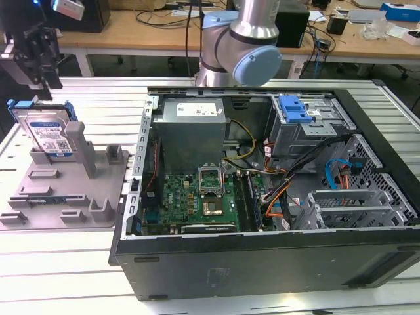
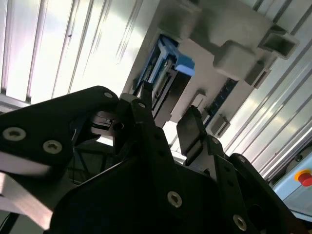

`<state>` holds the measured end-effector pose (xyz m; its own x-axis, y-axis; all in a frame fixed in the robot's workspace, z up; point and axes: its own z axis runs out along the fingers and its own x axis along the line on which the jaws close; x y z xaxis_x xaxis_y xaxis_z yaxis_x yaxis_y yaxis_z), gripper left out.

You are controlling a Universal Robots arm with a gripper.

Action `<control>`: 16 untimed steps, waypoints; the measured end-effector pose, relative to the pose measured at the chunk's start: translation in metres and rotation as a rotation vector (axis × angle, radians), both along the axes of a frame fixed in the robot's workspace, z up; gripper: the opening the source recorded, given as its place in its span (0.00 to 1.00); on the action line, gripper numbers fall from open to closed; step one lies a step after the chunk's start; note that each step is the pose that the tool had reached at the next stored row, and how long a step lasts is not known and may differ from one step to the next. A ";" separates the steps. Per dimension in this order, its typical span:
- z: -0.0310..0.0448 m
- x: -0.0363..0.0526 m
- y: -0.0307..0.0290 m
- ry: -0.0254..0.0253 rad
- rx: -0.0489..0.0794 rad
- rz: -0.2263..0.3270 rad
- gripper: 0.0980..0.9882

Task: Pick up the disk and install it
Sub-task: 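Pick up the disk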

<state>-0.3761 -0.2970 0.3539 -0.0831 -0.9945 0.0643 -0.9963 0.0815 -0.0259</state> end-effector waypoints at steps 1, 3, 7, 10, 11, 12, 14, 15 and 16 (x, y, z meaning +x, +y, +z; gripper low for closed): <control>-0.0001 -0.0057 0.0001 0.0000 0.000 0.000 0.43; -0.0003 -0.0179 0.0001 0.0001 0.000 0.001 0.43; -0.0013 -0.0333 0.0001 -0.0001 0.000 0.005 0.43; -0.0018 -0.0384 0.0001 -0.0001 0.000 0.009 0.43; -0.0018 -0.0384 0.0001 -0.0001 0.000 0.009 0.43; -0.0018 -0.0384 0.0001 -0.0001 0.000 0.009 0.43; -0.0017 -0.0399 -0.0001 0.0002 0.000 0.009 0.43; -0.0019 -0.0419 -0.0007 0.0000 0.000 0.009 0.43; -0.0022 -0.0432 -0.0018 0.0001 0.000 0.010 0.43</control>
<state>-0.4193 -0.2988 0.3517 -0.0734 -0.9952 0.0647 -0.9971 0.0718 -0.0259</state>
